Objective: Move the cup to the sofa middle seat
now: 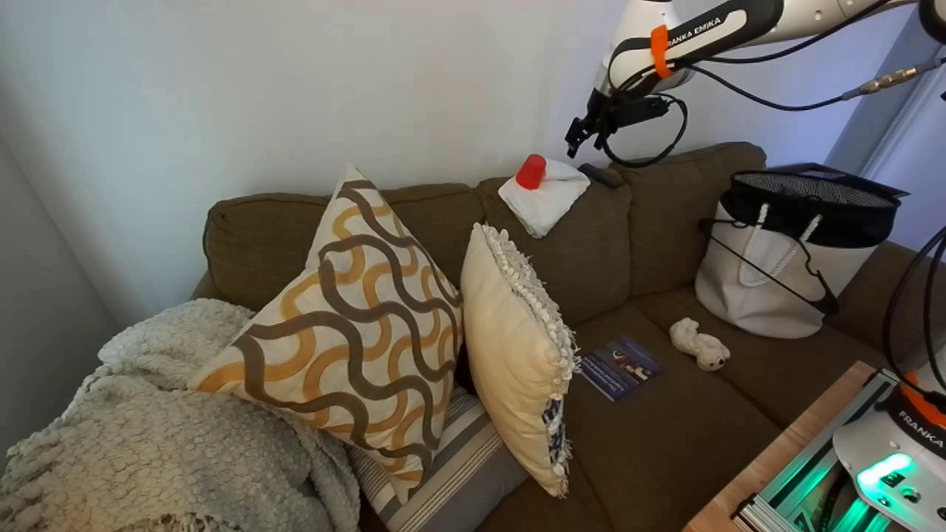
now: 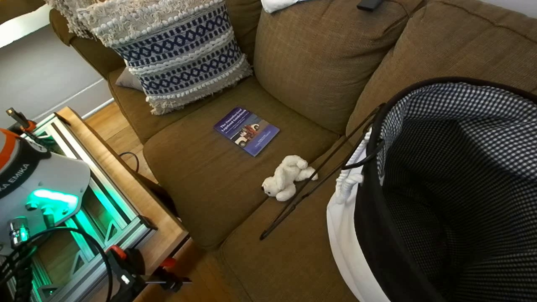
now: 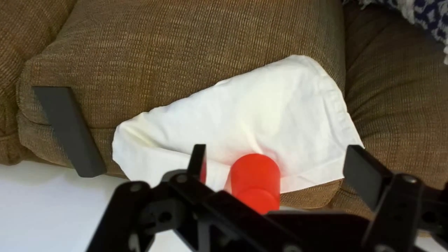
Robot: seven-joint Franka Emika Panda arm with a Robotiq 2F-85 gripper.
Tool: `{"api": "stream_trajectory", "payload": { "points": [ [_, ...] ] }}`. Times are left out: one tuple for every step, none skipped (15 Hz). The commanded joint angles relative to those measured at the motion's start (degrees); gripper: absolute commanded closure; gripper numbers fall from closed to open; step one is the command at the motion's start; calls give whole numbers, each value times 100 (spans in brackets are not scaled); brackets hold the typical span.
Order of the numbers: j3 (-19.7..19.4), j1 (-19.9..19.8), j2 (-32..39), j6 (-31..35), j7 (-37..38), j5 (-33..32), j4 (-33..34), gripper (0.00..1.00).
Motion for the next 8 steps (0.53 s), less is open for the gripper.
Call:
{"api": "stream_trajectory", "payload": {
  "points": [
    [-76,40,-26,-11,-22,34,7,0],
    [-92,27,-47,-12,-23,32,7,0],
    [-98,19,-60,-12,-23,32,6,0],
    [-99,18,-69,-12,-23,32,2,0],
    [-99,18,-69,-12,-23,32,1,0],
    [-99,19,-70,-12,-23,32,-4,0],
    [-98,19,-70,-12,-23,32,-7,0],
    [-99,19,-70,-12,-23,32,-11,0]
  ]
}}
